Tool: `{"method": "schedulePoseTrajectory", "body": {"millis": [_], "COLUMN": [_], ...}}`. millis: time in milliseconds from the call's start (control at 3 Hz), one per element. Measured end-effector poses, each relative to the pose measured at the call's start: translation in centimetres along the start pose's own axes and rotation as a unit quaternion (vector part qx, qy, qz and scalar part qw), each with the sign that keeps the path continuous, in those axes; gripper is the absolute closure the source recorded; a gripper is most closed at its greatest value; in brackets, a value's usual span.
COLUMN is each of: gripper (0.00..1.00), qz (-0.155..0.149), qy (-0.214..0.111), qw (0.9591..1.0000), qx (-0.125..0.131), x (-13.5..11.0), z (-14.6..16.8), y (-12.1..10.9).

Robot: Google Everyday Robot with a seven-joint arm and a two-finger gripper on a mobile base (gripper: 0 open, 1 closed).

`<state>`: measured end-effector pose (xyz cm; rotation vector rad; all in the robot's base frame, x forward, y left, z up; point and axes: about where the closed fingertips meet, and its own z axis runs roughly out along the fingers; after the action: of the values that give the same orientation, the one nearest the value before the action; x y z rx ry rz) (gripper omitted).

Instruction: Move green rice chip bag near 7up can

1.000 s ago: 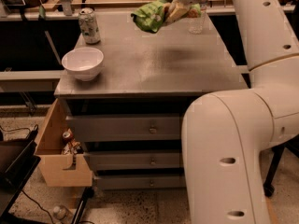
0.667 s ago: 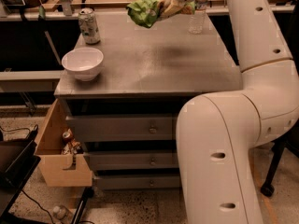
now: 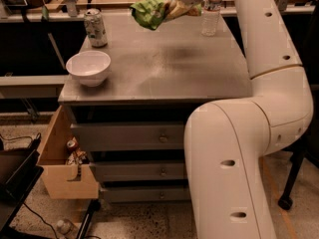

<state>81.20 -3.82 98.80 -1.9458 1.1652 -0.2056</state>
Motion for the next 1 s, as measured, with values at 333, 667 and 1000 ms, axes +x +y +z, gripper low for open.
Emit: {"method": "schedulePoseTrajectory", "body": {"millis": [333,667,1000], "gripper": [1.0,1.0,1.0], "qz": [-0.013,-0.029,-0.038], "qy": [-0.041,-0.092,-0.111], "qw": [0.9984,0.9931,0.9899], "qx": [0.036,0.067,0.08], "x": [-0.4,-0.6,-0.8], "z": [3.8,9.1,11.3], "y": [-1.0,-0.7,-0.5]}}
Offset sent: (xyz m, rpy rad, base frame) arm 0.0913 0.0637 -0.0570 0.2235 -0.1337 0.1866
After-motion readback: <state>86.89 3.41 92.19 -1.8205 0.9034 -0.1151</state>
